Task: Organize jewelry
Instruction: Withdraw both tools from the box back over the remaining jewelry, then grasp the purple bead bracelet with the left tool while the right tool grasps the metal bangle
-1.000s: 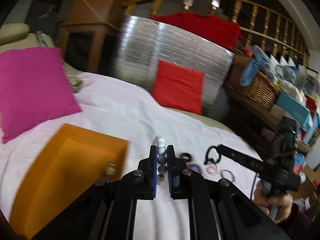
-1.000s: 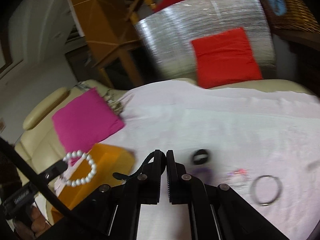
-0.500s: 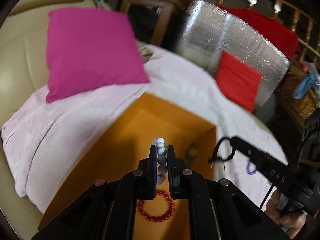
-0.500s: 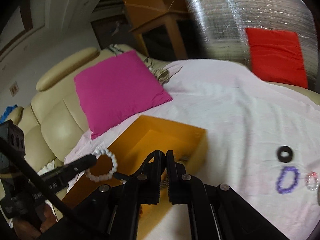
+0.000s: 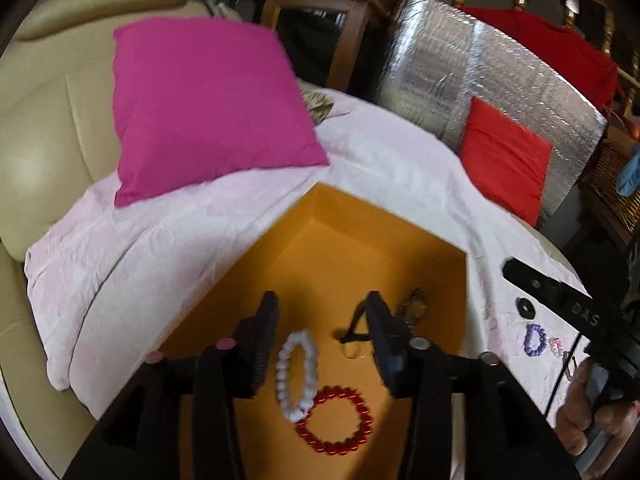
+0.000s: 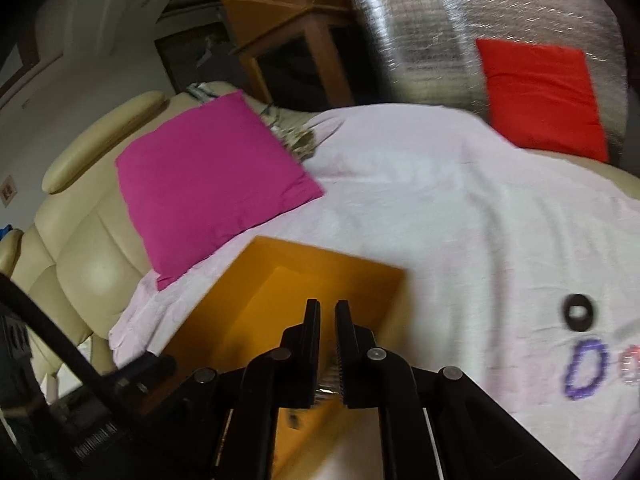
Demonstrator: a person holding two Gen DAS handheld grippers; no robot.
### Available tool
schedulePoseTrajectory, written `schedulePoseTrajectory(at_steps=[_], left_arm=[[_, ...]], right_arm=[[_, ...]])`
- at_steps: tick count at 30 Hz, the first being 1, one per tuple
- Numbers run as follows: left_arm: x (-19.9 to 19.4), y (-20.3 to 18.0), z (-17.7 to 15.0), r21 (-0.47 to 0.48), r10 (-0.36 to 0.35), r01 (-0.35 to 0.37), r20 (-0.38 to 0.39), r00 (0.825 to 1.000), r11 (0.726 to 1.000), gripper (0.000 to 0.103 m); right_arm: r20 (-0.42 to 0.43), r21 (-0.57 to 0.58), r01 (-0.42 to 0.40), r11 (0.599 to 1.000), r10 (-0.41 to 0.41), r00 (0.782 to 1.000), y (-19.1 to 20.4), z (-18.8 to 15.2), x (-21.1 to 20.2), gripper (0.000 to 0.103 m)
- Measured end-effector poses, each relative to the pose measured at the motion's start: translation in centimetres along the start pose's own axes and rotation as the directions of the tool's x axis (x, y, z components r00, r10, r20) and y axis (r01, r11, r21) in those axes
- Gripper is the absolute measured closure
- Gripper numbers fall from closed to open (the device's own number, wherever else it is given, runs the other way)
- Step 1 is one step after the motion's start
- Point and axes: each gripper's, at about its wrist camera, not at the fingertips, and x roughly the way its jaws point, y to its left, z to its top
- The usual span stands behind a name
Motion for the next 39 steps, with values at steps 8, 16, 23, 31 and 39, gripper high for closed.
schedulePoseTrajectory(at_steps=[8,16,23,31,39], left_arm=[[-1.3,-7.5,-0.3,0.15,-0.047,0.031,0.105,0.993,0.988,0.034],[-0.6,-15.6,-2.6,0.303,-0.108,0.075,0.094,0.99,0.95,0.031],[1.1,-20.5,-4.7,0.406,-0.113,0.085,0.046,0.993,0.91,0.031],[2.7,-24.8,-6.7,0.466,-0.119,0.112,-0.015,0.993,0.878,0.031],[4.7,-27.8,-8.2,0.53,-0.111,0.134,-0.074,0.991,0.838,0.029]], right_arm=[[0.005,0.148,0.096,0.984,-0.097,0.995,-11.2,-0.8,-8.1,0.077],[0.08,0.371,0.188,0.909,-0.233,0.969,-24.0,-4.4,-17.7,0.052],[0.058,0.487,0.177,0.855,-0.234,0.971,-30.3,-7.7,-19.0,0.052],[-0.011,0.54,0.14,0.83,-0.159,0.987,-33.3,-9.2,-16.6,0.053],[-0.066,0.54,0.165,0.825,-0.154,0.986,-34.2,-9.9,-14.9,0.053]])
